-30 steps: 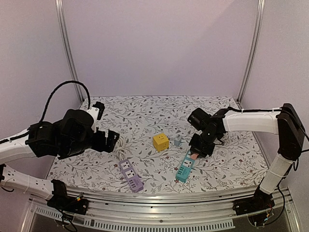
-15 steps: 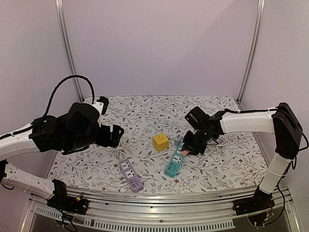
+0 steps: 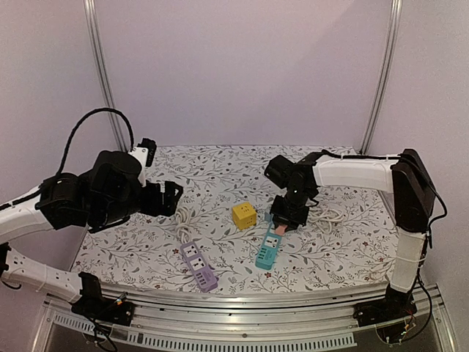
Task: Insert the plug
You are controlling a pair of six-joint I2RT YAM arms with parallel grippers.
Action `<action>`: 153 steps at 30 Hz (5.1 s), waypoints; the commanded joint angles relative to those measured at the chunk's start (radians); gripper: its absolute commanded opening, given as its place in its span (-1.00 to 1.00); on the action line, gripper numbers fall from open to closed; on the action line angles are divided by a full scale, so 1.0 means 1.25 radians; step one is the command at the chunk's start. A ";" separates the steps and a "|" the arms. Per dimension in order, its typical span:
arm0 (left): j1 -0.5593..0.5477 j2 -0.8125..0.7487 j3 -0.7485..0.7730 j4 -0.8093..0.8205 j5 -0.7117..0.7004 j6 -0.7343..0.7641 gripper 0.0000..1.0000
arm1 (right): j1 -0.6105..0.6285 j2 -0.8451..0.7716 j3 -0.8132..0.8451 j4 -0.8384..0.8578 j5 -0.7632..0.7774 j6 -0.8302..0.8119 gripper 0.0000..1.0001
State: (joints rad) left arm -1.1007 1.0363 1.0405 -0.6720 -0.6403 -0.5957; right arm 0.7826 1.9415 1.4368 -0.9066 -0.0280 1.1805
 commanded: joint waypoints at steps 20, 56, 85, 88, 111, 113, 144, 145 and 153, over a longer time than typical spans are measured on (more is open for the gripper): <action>0.009 -0.118 -0.036 -0.074 -0.046 -0.035 0.96 | -0.004 0.302 0.003 -0.209 0.099 -0.165 -1.00; 0.009 -0.006 0.076 -0.020 -0.058 0.071 0.99 | -0.028 0.168 0.220 -0.311 0.154 -0.185 -0.34; 0.034 0.590 0.495 0.044 0.250 0.204 0.95 | -0.178 -0.125 0.322 -0.290 0.146 -0.266 0.44; 0.036 0.692 0.601 -0.010 0.275 0.209 0.92 | -0.207 -0.180 0.271 -0.263 0.132 -0.296 0.48; 0.075 1.148 1.001 -0.248 0.381 0.177 0.59 | -0.314 -0.374 0.020 -0.145 0.018 -0.442 0.79; 0.079 1.160 1.005 -0.239 0.379 0.172 0.57 | -0.314 -0.383 0.007 -0.140 0.001 -0.448 0.79; 0.110 1.211 1.041 -0.122 0.388 0.196 -1.00 | -0.315 -0.467 -0.092 -0.116 -0.033 -0.435 0.73; 0.110 1.201 1.036 -0.122 0.388 0.197 -1.00 | -0.316 -0.467 -0.095 -0.113 -0.034 -0.434 0.73; 0.115 1.126 1.029 -0.126 0.396 0.199 -1.00 | -0.315 -0.471 -0.107 -0.085 -0.039 -0.430 0.72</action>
State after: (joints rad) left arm -0.9768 2.5504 2.3268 -0.8364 -0.1612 -0.3588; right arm 0.3927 1.3754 1.3197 -1.0451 -0.0650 0.6346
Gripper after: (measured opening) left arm 0.285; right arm 0.860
